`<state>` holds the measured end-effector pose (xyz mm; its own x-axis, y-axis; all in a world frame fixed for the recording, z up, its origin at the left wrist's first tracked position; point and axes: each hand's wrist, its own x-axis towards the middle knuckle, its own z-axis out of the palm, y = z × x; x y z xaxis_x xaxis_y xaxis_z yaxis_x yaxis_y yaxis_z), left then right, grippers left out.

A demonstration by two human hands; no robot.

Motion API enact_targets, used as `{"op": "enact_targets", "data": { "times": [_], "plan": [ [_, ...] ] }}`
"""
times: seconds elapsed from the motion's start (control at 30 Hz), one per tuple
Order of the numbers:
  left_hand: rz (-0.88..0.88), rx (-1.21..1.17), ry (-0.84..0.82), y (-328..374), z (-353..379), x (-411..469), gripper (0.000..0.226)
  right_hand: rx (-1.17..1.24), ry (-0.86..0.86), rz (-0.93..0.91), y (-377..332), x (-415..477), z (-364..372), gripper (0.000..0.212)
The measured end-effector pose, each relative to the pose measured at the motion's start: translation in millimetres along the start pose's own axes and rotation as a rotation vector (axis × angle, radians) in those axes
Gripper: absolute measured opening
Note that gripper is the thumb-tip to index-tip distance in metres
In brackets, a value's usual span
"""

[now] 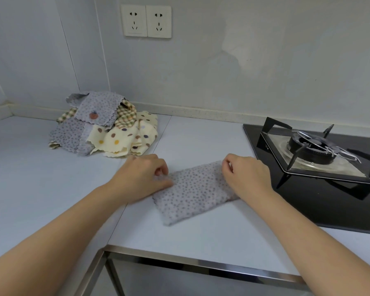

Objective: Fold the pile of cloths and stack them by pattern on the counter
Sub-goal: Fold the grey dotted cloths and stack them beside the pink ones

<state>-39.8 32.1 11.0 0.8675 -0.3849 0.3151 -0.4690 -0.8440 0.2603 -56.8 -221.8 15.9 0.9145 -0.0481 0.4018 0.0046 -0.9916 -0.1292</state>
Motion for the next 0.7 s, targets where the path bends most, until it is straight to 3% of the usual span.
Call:
{"op": "enact_targets", "data": {
  "times": [0.17,0.27,0.37,0.5,0.7],
  "plan": [
    [-0.012,0.040,0.220,-9,1,-1,0.016,0.109,0.051,0.037,5,3,-6,0.021],
    [0.058,0.083,0.141,-6,5,1,0.017,0.147,-0.013,-0.015,16,7,-4,0.024],
    [-0.002,0.137,0.141,-12,5,2,0.011,0.140,-0.158,-0.017,23,8,-1,0.024],
    [-0.088,0.133,0.138,-18,2,0,0.011,0.221,-0.140,-0.007,25,8,-1,0.025],
    [-0.244,-0.033,0.007,-21,-8,3,0.007,0.124,-0.226,-0.043,29,11,0,0.024]
  ]
}}
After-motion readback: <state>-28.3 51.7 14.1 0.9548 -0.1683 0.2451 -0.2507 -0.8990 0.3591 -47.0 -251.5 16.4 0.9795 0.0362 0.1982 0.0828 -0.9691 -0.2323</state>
